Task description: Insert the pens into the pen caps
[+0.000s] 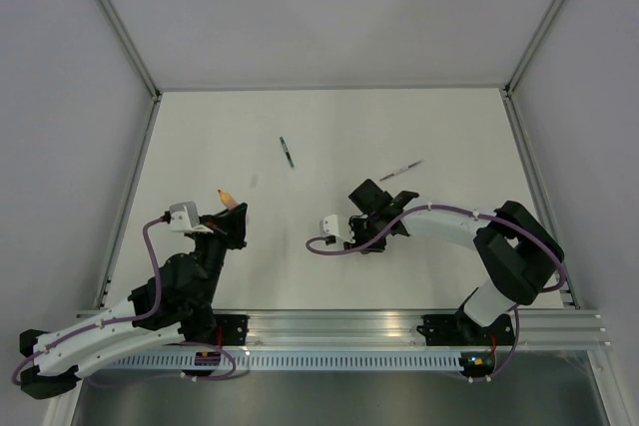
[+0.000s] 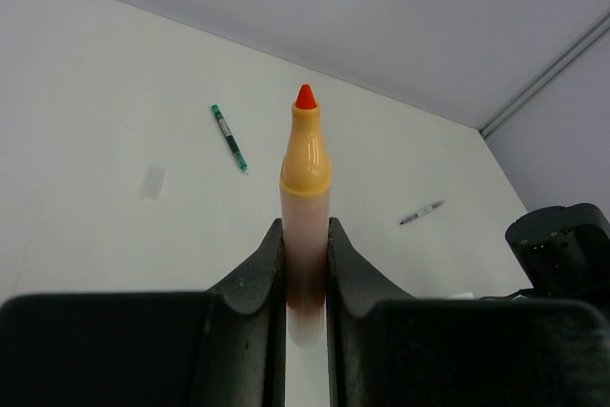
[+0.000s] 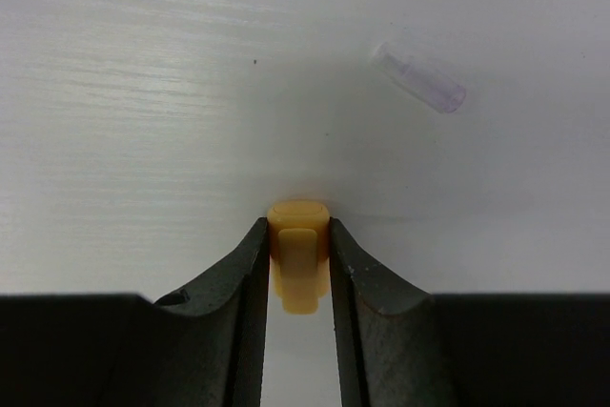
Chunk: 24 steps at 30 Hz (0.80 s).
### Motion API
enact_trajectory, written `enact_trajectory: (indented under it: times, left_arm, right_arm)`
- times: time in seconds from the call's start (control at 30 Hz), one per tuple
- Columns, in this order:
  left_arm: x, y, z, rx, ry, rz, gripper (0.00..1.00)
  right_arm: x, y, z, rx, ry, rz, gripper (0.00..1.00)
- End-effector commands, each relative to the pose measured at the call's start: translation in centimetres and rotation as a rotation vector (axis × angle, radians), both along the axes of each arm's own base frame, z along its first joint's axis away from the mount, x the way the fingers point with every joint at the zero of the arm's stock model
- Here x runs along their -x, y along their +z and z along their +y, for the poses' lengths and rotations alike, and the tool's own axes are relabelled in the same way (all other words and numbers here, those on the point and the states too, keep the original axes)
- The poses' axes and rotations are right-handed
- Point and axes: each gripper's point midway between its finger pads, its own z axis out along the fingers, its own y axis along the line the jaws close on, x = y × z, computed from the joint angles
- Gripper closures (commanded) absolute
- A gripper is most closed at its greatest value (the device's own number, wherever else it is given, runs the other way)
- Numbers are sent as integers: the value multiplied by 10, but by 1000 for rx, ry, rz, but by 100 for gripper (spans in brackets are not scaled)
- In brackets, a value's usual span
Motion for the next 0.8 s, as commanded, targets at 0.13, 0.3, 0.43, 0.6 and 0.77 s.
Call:
enact_trajectory:
  times: [0.13,0.3,0.43,0.6,0.77]
  left_arm:
    - [0,3,2,32,13,1,98]
    - [1,2,-6,4,-29,-4,98]
    - [2,8,-22,-21,-93,-28,98]
    - [6,12,-53,-77,-224,-44,98]
    - [32,26,-100,-108,-511,-171,98]
  right_arm:
    - [-18,10,-1,-42,-118,-115,91]
    - [-31,40,5,-143,-163,-224,100]
    - [-40,70,12,-226,-222,-279,100]
    - [-76,152,26,-450,-495,-393,100]
    - [-107,231,23,-609,-895,-388,100]
